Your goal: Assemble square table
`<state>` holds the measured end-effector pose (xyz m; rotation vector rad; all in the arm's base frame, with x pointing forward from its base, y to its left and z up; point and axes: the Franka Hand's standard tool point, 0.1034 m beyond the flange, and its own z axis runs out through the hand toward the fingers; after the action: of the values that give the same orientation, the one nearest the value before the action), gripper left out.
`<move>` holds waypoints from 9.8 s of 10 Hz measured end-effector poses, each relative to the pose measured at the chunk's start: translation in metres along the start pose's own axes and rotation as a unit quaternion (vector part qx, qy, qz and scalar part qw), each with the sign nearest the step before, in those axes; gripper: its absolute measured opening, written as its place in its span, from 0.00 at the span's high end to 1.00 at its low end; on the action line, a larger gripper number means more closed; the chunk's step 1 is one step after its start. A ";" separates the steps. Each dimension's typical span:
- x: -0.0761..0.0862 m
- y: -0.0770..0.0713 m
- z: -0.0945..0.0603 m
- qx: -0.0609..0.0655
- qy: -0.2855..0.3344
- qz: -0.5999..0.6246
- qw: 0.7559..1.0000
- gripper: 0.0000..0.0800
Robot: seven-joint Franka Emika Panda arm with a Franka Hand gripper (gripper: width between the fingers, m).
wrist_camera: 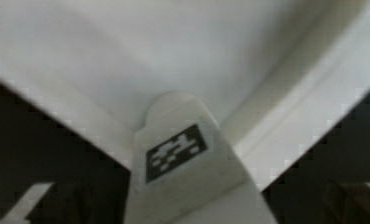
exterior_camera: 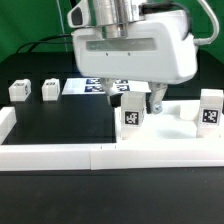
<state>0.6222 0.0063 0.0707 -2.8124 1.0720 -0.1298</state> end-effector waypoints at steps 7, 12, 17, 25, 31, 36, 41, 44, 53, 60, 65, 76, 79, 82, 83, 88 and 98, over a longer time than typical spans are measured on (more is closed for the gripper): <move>-0.002 -0.002 0.003 -0.009 0.013 -0.134 0.991 0.61; -0.002 0.002 0.004 -0.012 0.005 0.115 0.993 0.63; -0.001 0.002 0.004 0.013 -0.029 0.426 0.904 0.63; -0.003 -0.003 0.004 -0.001 -0.005 0.050 0.999 0.19; 0.003 -0.004 0.001 -0.022 0.010 -0.245 0.969 0.30; 0.007 0.002 0.002 -0.025 0.013 -0.099 0.995 0.61; 0.009 0.014 0.000 -0.047 0.007 0.053 0.997 0.60; 0.009 0.015 0.000 -0.047 0.009 0.042 0.998 0.53; 0.002 0.001 -0.023 -0.032 0.004 -0.020 0.999 0.19; -0.014 0.005 -0.039 -0.025 -0.010 -0.171 0.985 0.19; -0.007 0.024 -0.039 -0.025 0.006 -0.251 0.968 0.19; -0.035 0.067 0.041 -0.067 -0.008 -0.249 0.966 0.19; -0.037 0.062 0.051 -0.066 0.008 -0.239 0.969 0.19; -0.036 0.063 0.050 -0.066 0.009 -0.240 0.969 0.30; -0.036 0.063 0.050 -0.066 0.009 -0.240 0.969 0.52; -0.031 0.067 0.049 -0.069 0.012 -0.240 0.968 0.90; -0.018 0.105 0.040 -0.075 0.022 -0.374 0.924 0.91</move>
Offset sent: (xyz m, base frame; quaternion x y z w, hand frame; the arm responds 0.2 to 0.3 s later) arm 0.0000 0.0000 0.0000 0.0000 0.0000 -0.1296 0.9916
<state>0.5447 -0.0553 0.0150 -3.2036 -0.0516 -0.1867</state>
